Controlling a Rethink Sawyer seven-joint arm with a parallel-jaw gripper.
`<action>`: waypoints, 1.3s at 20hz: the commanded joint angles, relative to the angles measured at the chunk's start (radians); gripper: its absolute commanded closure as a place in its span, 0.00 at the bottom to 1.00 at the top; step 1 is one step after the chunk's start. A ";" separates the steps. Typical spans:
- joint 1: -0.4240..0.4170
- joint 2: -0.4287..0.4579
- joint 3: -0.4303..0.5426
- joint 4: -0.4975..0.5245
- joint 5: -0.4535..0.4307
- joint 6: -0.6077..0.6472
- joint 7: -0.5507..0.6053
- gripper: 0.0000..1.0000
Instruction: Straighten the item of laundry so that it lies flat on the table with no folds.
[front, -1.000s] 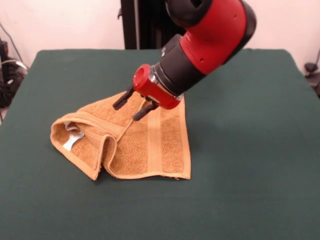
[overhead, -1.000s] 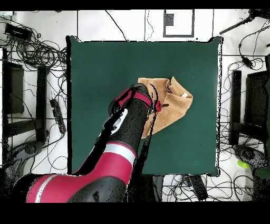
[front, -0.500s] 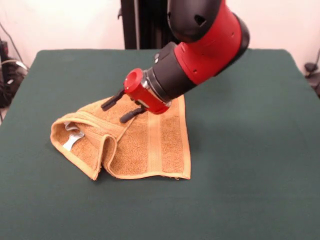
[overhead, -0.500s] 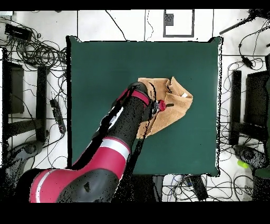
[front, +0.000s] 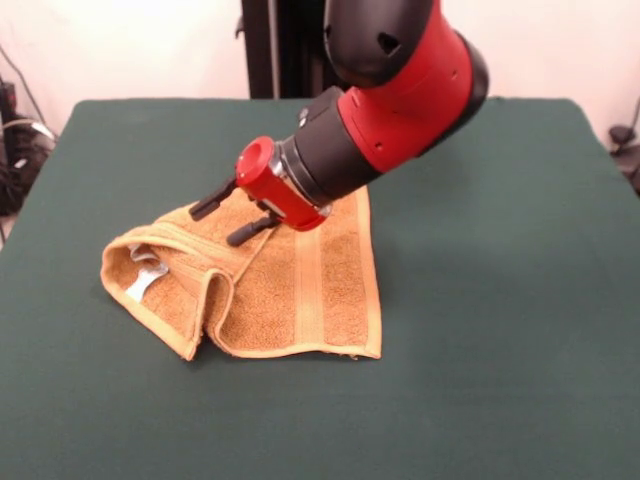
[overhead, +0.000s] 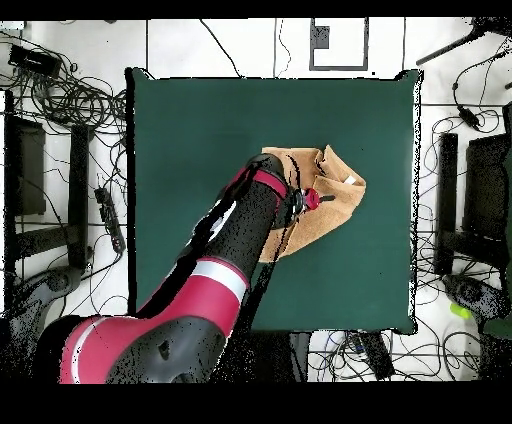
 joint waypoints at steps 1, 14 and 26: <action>-0.001 -0.044 0.113 0.012 0.115 -0.087 0.262 0.00; 0.024 -0.020 0.108 -0.014 0.213 -0.052 0.270 0.00; 0.033 0.054 0.076 -0.061 0.202 -0.069 0.277 0.00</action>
